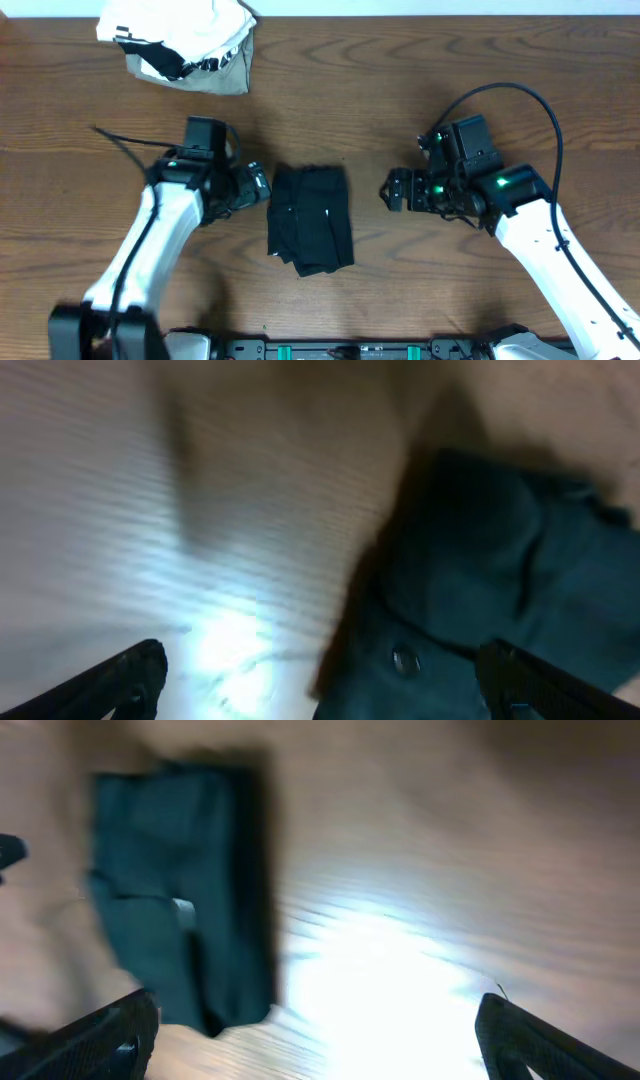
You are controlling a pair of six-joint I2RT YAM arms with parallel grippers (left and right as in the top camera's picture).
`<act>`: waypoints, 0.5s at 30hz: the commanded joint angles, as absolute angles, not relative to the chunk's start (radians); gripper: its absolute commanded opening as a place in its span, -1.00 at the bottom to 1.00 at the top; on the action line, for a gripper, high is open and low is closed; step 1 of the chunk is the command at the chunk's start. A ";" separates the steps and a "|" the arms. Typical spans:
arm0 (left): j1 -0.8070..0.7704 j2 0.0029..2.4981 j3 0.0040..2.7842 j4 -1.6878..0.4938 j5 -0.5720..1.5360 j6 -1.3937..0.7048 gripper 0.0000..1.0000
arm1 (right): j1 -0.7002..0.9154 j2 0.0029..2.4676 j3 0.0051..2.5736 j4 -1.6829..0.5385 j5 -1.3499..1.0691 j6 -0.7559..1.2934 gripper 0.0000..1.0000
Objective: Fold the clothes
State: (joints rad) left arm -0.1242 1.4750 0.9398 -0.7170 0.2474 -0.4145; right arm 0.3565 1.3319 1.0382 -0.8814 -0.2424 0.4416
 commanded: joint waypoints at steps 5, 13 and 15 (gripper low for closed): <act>-0.112 1.592 0.883 -0.570 0.588 -0.242 1.00 | 0.351 1.319 1.034 -0.937 -0.113 0.410 0.99; -0.054 1.602 0.786 -0.458 0.690 -0.206 1.00 | 0.351 1.319 1.034 -0.981 -0.056 0.409 0.99; -0.050 1.602 0.758 -0.435 0.700 -0.205 1.00 | 0.351 1.319 1.034 -0.981 -0.057 0.410 0.99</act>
State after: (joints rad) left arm -0.0612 1.5970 0.7933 -0.4503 0.6441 -0.2405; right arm 0.3565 1.3319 1.0382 -0.9775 -0.0856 0.4240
